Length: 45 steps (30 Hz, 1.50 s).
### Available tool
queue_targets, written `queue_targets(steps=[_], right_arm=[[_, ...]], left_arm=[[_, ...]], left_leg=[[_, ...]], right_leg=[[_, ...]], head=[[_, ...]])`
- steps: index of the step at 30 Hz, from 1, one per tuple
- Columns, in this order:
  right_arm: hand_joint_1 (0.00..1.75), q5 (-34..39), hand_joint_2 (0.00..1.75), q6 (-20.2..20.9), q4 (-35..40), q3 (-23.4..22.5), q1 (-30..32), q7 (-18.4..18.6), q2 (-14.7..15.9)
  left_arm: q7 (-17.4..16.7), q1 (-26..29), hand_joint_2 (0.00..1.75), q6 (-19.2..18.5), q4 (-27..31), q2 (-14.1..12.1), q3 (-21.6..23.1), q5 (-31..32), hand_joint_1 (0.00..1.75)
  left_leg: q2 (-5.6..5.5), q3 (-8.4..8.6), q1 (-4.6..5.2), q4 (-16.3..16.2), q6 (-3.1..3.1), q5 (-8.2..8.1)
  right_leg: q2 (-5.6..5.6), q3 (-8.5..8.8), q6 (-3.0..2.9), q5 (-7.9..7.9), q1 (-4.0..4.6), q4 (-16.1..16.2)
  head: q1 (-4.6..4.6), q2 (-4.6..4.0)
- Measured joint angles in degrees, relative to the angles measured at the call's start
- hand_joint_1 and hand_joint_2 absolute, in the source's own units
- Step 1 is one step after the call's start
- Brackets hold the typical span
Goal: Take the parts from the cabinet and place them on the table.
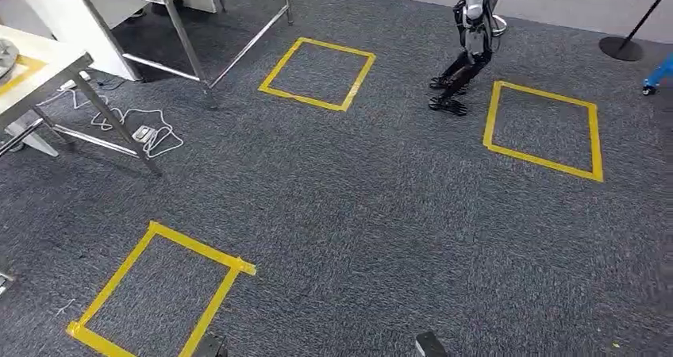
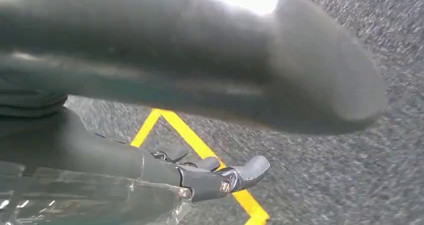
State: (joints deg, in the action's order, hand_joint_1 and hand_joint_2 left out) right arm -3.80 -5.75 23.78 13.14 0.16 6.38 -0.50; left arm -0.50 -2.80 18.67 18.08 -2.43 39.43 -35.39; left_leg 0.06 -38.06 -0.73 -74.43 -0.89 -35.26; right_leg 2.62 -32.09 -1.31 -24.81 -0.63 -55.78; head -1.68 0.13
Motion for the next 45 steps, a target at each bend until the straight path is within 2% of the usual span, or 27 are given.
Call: queue_targets(steps=[2, 3, 4, 5, 7, 9, 11, 13, 15, 17, 18, 19, 21, 24, 26, 27, 29, 31, 33, 34, 35, 39, 40, 41, 42, 44, 45], right_arm=[[0.0, 0.0, 0.0, 0.0, 0.0, 0.0, 0.0, 0.0, 0.0], [0.0, 0.0, 0.0, 0.0, 0.0, 0.0, 0.0, 0.0, 0.0], [0.0, 0.0, 0.0, 0.0, 0.0, 0.0, 0.0, 0.0, -0.2], [0.0, 0.0, 0.0, 0.0, 0.0, 0.0, -0.3, 0.0, -0.3], [0.0, 0.0, 0.0, 0.2, 0.0, 0.0, -0.2, 0.0, -0.4], [0.0, -0.1, 0.0, 0.2, 0.0, -0.1, 0.1, 0.0, -0.4], [0.0, -0.1, 0.0, 0.2, 0.0, -0.1, -0.1, 0.0, -0.3], [0.0, -0.1, 0.0, 0.2, 0.0, -0.3, -0.5, 0.0, -0.3], [0.0, -0.2, 0.0, 0.2, 0.0, -0.5, -0.3, 0.0, -0.3], [0.0, -0.9, 0.0, 0.2, 0.0, -0.5, -0.1, 0.1, -0.2], [0.0, -1.4, 0.0, 0.2, 0.0, -0.5, -0.3, 0.1, -0.2], [0.0, -1.6, 0.0, 0.3, 0.0, -0.5, -0.5, 0.1, -0.2], [0.0, -2.1, 0.0, 0.3, 0.0, -0.5, -1.0, 0.2, -0.4], [0.0, -2.1, 0.0, 0.3, 0.0, -0.5, -0.8, 0.1, -0.1], [0.0, -1.7, 0.0, 0.2, 0.0, -0.8, -0.7, -0.1, 0.2], [0.0, -1.5, 0.0, 0.1, 0.0, -0.9, -0.7, -0.2, 0.2], [0.0, -1.1, 0.0, 0.1, 0.0, -1.1, -0.5, -0.2, 0.3], [0.0, -0.8, 0.0, 0.1, 0.0, -1.4, 0.1, -0.2, 0.5], [0.0, -0.5, 0.0, 0.1, 0.0, -1.5, 0.5, -0.4, 0.6], [0.0, -0.3, 0.0, 0.1, 0.0, -1.6, 0.5, -0.5, 0.5], [0.0, -0.1, 0.0, 0.1, 0.0, -1.6, 0.5, -0.8, 0.3], [0.0, 0.0, 0.0, 0.1, 0.0, -2.1, 1.1, -1.3, 0.1], [0.0, 0.0, 0.0, 0.1, 0.0, -2.3, 1.2, -1.3, 0.2], [0.0, 0.0, 0.0, 0.1, 0.0, -2.3, 1.0, -1.3, 0.2], [0.0, 0.0, 0.0, 0.1, 0.0, -2.3, 0.7, -1.3, 0.2], [0.0, 0.0, 0.0, 0.1, 0.0, -2.4, 0.6, -1.4, 0.2], [0.0, 0.0, 0.0, 0.1, 0.0, -2.4, 0.7, -1.4, 0.2]], left_arm=[[0.0, 0.0, 0.0, 0.0, 0.0, 0.0, 0.0, 0.0, 0.0], [0.0, 0.0, 0.0, 0.0, 0.0, -0.1, 0.0, 0.0, 0.0], [0.0, -0.1, 0.0, 0.0, 0.0, -0.4, 0.0, 0.0, 0.0], [0.0, 0.1, 0.0, 0.0, -0.1, -0.3, 0.0, 0.0, 0.0], [0.0, -0.1, 0.0, 0.0, -0.1, -0.4, 0.0, 0.0, 0.0], [0.0, -0.3, 0.0, 0.0, -0.1, -0.5, 0.0, 0.0, 0.0], [0.1, -0.4, 0.0, 0.0, -0.1, -0.3, 0.0, 0.0, 0.0], [0.1, -0.1, 0.0, 0.0, -0.1, -0.3, 0.0, 0.1, 0.0], [0.1, -0.1, 0.0, 0.0, -0.2, -0.3, 0.0, 0.1, 0.0], [0.1, -0.1, 0.0, 0.0, -0.2, -0.3, 0.0, 0.0, 0.0], [0.2, -0.1, 0.0, 0.0, -0.2, -0.2, -0.1, -0.3, 0.0], [0.3, -0.1, 0.0, -0.1, -0.2, -0.2, -0.1, -0.6, 0.0], [0.6, 0.2, 0.0, -0.5, -0.2, -0.4, -0.3, -0.9, 0.0], [0.7, 0.2, 0.0, -0.8, -0.2, -0.3, -0.2, -0.9, 0.0], [0.6, 0.2, 0.0, -0.9, -0.2, -0.4, -0.2, -0.4, 0.0], [0.3, 0.2, 0.0, -0.8, -0.1, -0.4, -0.2, 0.0, 0.0], [-0.4, 0.2, 0.0, -0.8, -0.1, -0.4, 0.1, 0.1, 0.0], [-0.8, 0.1, 0.0, -0.7, 0.0, -0.4, 0.5, 0.2, 0.0], [-1.0, -0.1, 0.0, -0.7, 0.2, -0.5, 0.7, 0.3, 0.0], [-1.0, -0.2, 0.0, -0.7, 0.2, -0.5, 0.8, 0.4, 0.0], [-1.1, -0.3, 0.0, -0.7, 0.2, -0.8, 1.0, 0.3, 0.0], [-1.2, -0.9, 0.0, -0.3, 0.2, -0.9, 1.4, 0.2, 0.0], [-1.2, -0.9, 0.0, -0.2, 0.3, -0.8, 1.4, 0.2, 0.0], [-1.2, -1.0, 0.0, -0.1, 0.3, -0.6, 1.4, 0.2, 0.0], [-1.2, -0.9, 0.0, -0.1, 0.3, -0.5, 1.4, 0.2, 0.0], [-1.3, -0.8, 0.0, -0.1, 0.3, -0.4, 1.4, 0.2, 0.0], [-1.3, -0.8, 0.0, -0.1, 0.3, -0.4, 1.4, 0.2, 0.0]], left_leg=[[-0.44, 3.39, 0.05, 7.3, 0.64, 4.62], [-1.66, 6.26, 0.15, 13.1, 1.2, 7.5], [-4.72, 8.38, 0.2, 17.2, 2.01, 8.27], [-5.42, 8.4, 0.08, 17.9, 2.26, 8.15], [-4.28, 8.34, 0.52, 18.0, 2.53, 8.05], [-2.75, 8.71, 0.4, 19.7, 2.82, 9.07], [-1.25, 9.11, 0.23, 20.9, 2.98, 9.96], [0.76, 8.8, 0.59, 20.9, 2.94, 9.98], [2.37, 8.56, 0.62, 20.8, 2.9, 10.01], [3.98, 8.47, 0.55, 20.5, 2.64, 9.88], [4.59, 8.37, 0.46, 20.1, 2.32, 9.67], [5.2, 8.3, 0.66, 19.4, 1.81, 9.33], [6.02, 7.98, 0.93, 18.8, 1.05, 8.92], [7.35, 8.06, 0.51, 18.7, 0.32, 8.95], [2.36, 6.68, -0.14, 15.3, -0.24, 5.75], [0.93, 4.74, -0.15, 10.6, -0.31, 3.01], [0.13, 0.54, -0.14, 1.3, -0.25, -0.81], [-0.03, 0.11, -0.04, 0.7, 0.24, 0.42], [-1.08, 4.37, 0.26, 9.6, 1.31, 5.68], [-3.2, 6.89, 0.52, 14.7, 1.98, 8.18], [-5.23, 7.83, 0.58, 16.7, 2.8, 7.83], [-3.68, 8.1, 1.11, 18.6, 3.87, 8.45], [-2.92, 8.82, 0.36, 20.4, 3.48, 9.6], [-2.76, 8.98, 0.64, 21.0, 3.72, 9.96], [-2.13, 8.82, 0.65, 21.1, 3.77, 10.16], [-0.96, 8.5, 0.74, 21.0, 3.67, 10.22], [-0.55, 8.32, 0.7, 21.0, 3.5, 10.32]], right_leg=[[1.53, 0.13, 0.09, 0.09, 0.27, 0.0], [2.33, 0.29, 0.15, 0.15, 0.35, 0.0], [2.93, 0.28, 0.27, 0.26, 0.09, 0.0], [3.5, -0.08, 0.67, 0.57, 0.5, -0.1], [4.75, -0.83, 1.26, 1.01, -0.16, 0.0], [5.97, -1.13, 2.09, 1.57, 0.26, 0.5], [0.24, -3.77, 1.36, -1.27, 0.44, -4.3], [-1.62, -8.1, 1.09, -5.19, 0.12, -13.5], [-2.04, -9.99, 1.76, -6.52, -0.26, -18.3], [-2.76, -5.34, 3.44, -3.82, -0.83, -11.0], [-3.9, -1.86, 4.13, -2.12, -0.98, -5.2], [-6.52, 0.91, 4.13, -1.66, -1.04, 0.0], [-5.65, 0.66, 2.47, -1.5, -0.53, -0.7], [-4.16, 0.24, 1.3, -1.06, -0.47, -0.5], [-3.09, 0.08, 0.63, -0.65, -0.74, -0.5], [-2.4, -0.01, 0.5, -0.59, -0.58, -0.5], [-0.88, -0.26, 0.16, -0.37, -0.03, -0.5], [0.57, -0.31, -0.08, -0.19, 0.45, -0.5], [2.29, -0.2, -0.2, -0.01, 0.73, -0.5], [2.88, -0.19, -0.26, 0.11, 0.72, -0.5], [3.16, -0.33, -0.06, 0.27, 0.72, -0.5], [5.1, -1.23, 1.51, 1.27, 0.43, 0.1], [3.13, -1.75, 1.21, 0.96, 0.37, -0.7], [0.18, -2.81, 1.04, -0.6, 0.65, -2.6], [-0.98, -4.64, 0.82, -2.61, 0.47, -6.4], [-1.77, -8.81, 0.88, -6.34, -0.01, -15.7], [-1.86, -9.86, 1.43, -7.0, -0.31, -18.5]], head=[[0.0, 0.0], [0.0, 0.0], [0.04, 0.0], [0.26, 0.0], [-0.31, 0.0], [-0.2, 0.0], [0.11, 0.0], [0.07, 0.0], [0.09, 0.0], [0.11, 0.0], [0.11, 0.0], [0.11, 0.0], [-0.05, 0.0], [0.04, 0.0], [-0.2, 0.0], [-0.15, 0.0], [-0.2, 0.0], [-0.17, 0.0], [-0.17, 0.0], [-0.13, 0.0], [-0.06, 0.0], [-0.37, 0.0], [-0.28, 0.0], [-0.11, 0.0], [-0.09, 0.0], [-0.11, 0.0], [-0.07, 0.0]])
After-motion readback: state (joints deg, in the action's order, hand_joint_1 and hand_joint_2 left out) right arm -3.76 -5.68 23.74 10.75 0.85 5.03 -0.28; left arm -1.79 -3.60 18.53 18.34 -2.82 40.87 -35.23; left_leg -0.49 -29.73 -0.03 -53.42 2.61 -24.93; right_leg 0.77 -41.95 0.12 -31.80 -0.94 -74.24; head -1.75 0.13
